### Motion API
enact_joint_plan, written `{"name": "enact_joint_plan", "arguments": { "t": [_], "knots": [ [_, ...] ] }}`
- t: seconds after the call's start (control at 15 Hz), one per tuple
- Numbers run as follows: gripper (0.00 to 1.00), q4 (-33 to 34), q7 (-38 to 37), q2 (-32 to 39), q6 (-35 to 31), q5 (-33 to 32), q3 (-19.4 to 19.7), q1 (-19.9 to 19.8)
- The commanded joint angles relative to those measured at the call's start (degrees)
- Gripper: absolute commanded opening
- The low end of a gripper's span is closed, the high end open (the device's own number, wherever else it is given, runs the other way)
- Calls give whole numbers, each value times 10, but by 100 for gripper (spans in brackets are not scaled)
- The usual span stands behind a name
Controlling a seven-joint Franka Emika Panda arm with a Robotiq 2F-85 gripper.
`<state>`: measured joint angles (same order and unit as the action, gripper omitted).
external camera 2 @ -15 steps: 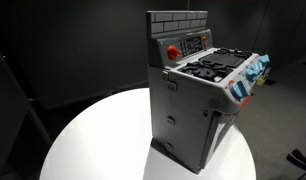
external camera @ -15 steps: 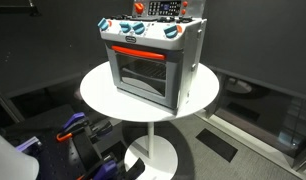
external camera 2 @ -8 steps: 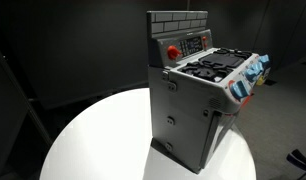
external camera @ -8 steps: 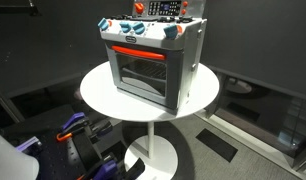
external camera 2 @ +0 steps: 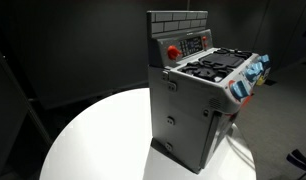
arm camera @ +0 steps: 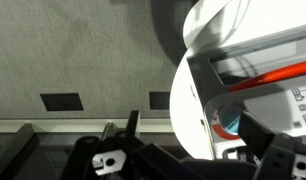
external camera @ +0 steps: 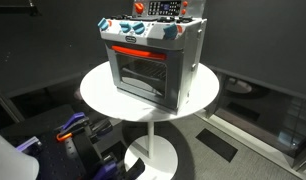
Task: Press the top right orange button on the stove
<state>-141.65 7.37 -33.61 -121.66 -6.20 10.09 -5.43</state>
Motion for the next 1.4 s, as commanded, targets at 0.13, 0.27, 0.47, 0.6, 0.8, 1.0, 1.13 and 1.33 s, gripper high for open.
{"name": "enact_joint_plan", "arguments": {
  "t": [0.13, 0.27, 0.47, 0.6, 0.8, 1.0, 1.13, 1.33],
  "knots": [
    [100, 58, -19, 91, -60, 47, -23, 17],
    [100, 74, -20, 117, -74, 59, -30, 22],
    [100, 95, -19, 146, -78, 71, -37, 24],
    [100, 76, -11, 132, -79, 63, -38, 20],
    [100, 85, -13, 144, -79, 63, -40, 20],
    [100, 89, -13, 151, -88, 66, -39, 22],
    [100, 94, -9, 165, -104, 74, -40, 27],
    [100, 102, -7, 191, -145, 83, -47, 38]
  ]
}}
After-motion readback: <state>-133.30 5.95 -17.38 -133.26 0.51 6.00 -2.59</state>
